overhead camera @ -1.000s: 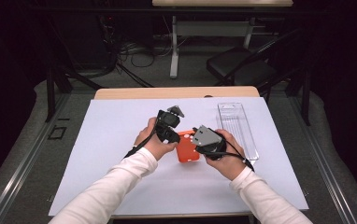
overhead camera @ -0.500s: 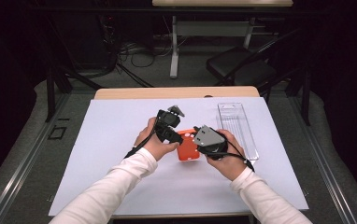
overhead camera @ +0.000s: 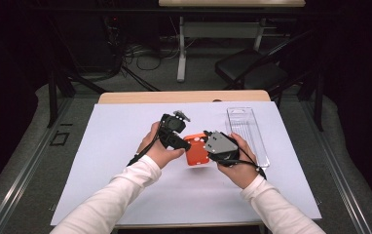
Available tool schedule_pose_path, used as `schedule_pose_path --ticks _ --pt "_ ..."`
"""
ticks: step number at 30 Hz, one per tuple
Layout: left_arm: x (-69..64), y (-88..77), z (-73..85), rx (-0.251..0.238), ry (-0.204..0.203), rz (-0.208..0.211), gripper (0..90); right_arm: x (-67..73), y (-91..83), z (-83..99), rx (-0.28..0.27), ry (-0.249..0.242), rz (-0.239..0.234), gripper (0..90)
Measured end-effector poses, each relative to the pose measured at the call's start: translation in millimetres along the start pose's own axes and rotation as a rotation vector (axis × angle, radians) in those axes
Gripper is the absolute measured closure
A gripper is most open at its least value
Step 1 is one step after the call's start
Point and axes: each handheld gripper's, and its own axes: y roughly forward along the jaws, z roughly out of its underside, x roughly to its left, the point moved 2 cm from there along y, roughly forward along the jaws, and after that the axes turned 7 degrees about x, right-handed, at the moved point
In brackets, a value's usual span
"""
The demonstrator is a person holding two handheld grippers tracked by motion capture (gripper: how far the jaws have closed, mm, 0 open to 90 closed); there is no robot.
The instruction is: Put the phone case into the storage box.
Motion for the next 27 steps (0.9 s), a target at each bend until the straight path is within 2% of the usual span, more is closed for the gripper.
schedule_pose_path --ticks 9,20,27 --pt "0.0 -3.0 4.9 -0.006 0.010 0.018 58.6 -6.1 -0.7 6.5 -0.024 0.034 -0.001 80.7" --pt "5.0 -9.1 11.0 -0.045 -0.001 0.034 57.9 -14.7 -3.4 11.9 -0.077 0.070 -0.010 80.7" --pt "7.0 -10.7 15.3 -0.060 0.022 0.033 55.1 -18.1 -5.0 13.9 -0.101 0.074 -0.020 80.6"
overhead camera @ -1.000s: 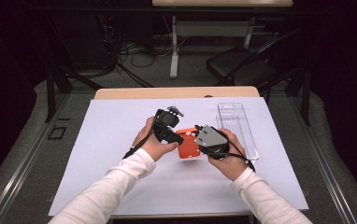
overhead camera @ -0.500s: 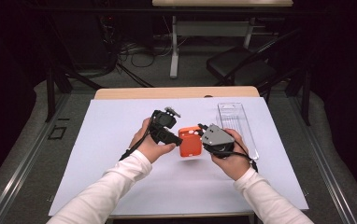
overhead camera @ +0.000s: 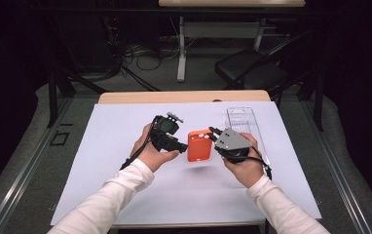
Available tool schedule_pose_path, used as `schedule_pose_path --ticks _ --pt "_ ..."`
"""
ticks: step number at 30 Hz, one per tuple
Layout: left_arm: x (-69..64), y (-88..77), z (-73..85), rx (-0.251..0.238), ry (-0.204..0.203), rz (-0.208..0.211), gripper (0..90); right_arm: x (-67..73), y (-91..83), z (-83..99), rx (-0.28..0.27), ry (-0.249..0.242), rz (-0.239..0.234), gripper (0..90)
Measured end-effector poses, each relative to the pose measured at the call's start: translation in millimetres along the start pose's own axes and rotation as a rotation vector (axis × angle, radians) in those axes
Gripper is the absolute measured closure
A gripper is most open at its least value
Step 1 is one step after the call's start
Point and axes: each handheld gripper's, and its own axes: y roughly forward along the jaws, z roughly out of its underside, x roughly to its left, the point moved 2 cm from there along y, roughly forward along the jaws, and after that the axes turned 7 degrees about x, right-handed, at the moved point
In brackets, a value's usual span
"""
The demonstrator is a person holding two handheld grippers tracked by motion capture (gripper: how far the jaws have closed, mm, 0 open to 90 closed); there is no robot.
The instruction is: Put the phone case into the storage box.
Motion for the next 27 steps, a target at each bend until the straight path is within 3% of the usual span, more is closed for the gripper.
schedule_pose_path --ticks 6,12,24,26,27 --pt "0.1 -2.1 1.5 -0.043 0.058 -0.009 54.4 -2.4 -2.9 0.6 -0.022 -0.012 0.006 80.6" --pt "2.2 -3.0 4.4 -0.066 0.060 -0.011 50.7 -6.7 -6.1 2.5 -0.036 -0.015 0.022 80.6" --pt "12.1 -9.8 9.0 -0.169 0.092 -0.049 44.9 -19.3 -12.0 6.5 -0.053 0.002 0.048 80.6" --pt "14.4 -12.5 10.9 -0.182 0.074 -0.018 46.3 -21.8 -12.6 6.5 -0.057 0.005 0.051 80.6" --pt "15.0 -13.2 12.0 -0.186 0.070 -0.024 46.3 -23.0 -12.7 6.6 -0.059 0.005 0.052 80.6"
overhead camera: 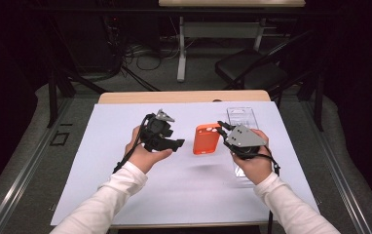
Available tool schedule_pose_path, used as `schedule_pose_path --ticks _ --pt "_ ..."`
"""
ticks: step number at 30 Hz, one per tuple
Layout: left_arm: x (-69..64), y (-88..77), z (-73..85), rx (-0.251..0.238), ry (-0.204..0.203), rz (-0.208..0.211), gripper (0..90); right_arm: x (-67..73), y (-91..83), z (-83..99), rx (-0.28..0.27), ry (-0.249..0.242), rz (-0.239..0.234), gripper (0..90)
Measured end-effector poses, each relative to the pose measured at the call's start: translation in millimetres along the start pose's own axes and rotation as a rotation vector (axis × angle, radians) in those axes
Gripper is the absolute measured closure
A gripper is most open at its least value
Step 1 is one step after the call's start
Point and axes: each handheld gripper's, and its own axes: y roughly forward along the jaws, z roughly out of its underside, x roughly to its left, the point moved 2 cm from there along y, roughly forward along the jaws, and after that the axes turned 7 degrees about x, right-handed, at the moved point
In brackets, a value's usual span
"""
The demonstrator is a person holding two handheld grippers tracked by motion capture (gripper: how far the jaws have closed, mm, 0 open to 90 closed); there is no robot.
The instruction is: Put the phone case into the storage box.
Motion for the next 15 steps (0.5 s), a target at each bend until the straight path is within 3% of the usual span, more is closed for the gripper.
schedule_pose_path --ticks 2,5,11,15 --pt "1.1 -0.9 2.1 0.006 -0.008 0.000 46.0 -2.2 0.0 0.2 0.000 0.005 0.001 80.6" --pt "4.4 -1.8 3.7 0.006 0.013 0.003 42.3 -5.3 0.1 0.7 0.004 0.006 0.002 80.6" --pt "10.3 -2.9 6.5 -0.009 -0.004 0.010 32.4 -9.1 -0.2 0.0 -0.004 0.003 0.010 80.6" --pt "12.2 -2.6 10.1 -0.025 -0.021 0.011 32.4 -11.5 0.5 -0.5 -0.005 0.003 0.011 80.5"
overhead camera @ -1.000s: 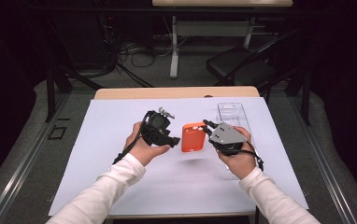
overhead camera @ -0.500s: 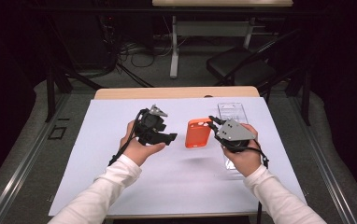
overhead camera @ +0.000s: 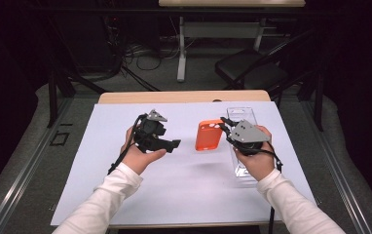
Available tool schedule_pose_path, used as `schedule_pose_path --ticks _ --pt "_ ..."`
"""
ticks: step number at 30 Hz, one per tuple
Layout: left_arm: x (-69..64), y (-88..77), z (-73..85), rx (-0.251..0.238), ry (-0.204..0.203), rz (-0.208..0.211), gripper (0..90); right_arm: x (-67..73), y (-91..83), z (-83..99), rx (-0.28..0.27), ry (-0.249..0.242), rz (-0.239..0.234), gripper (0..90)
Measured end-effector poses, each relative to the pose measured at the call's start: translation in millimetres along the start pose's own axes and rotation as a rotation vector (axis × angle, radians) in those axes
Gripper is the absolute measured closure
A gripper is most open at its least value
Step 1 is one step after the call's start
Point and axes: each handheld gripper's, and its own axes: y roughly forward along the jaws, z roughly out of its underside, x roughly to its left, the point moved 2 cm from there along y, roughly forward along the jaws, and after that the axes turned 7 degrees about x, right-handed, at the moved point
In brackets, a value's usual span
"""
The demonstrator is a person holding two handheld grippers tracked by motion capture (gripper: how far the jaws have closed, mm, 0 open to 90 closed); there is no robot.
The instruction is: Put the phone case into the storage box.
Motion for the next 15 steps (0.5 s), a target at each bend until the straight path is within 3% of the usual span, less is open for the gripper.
schedule_pose_path --ticks 3,6,9,15 --pt "1.8 1.8 3.9 -0.029 -0.024 0.012 30.9 -1.7 0.1 -0.7 -0.005 0.002 0.002 80.5" --pt "4.0 3.6 8.0 -0.019 -0.049 0.036 25.9 -3.1 -0.3 -1.2 -0.009 0.003 0.006 80.5" --pt "6.9 6.6 12.3 -0.011 -0.046 0.022 25.5 -3.9 -0.7 -1.5 -0.011 0.001 0.009 80.5" --pt "11.3 8.1 19.6 -0.025 -0.082 0.033 21.1 -5.6 -0.2 -1.5 -0.016 -0.003 0.015 80.5"
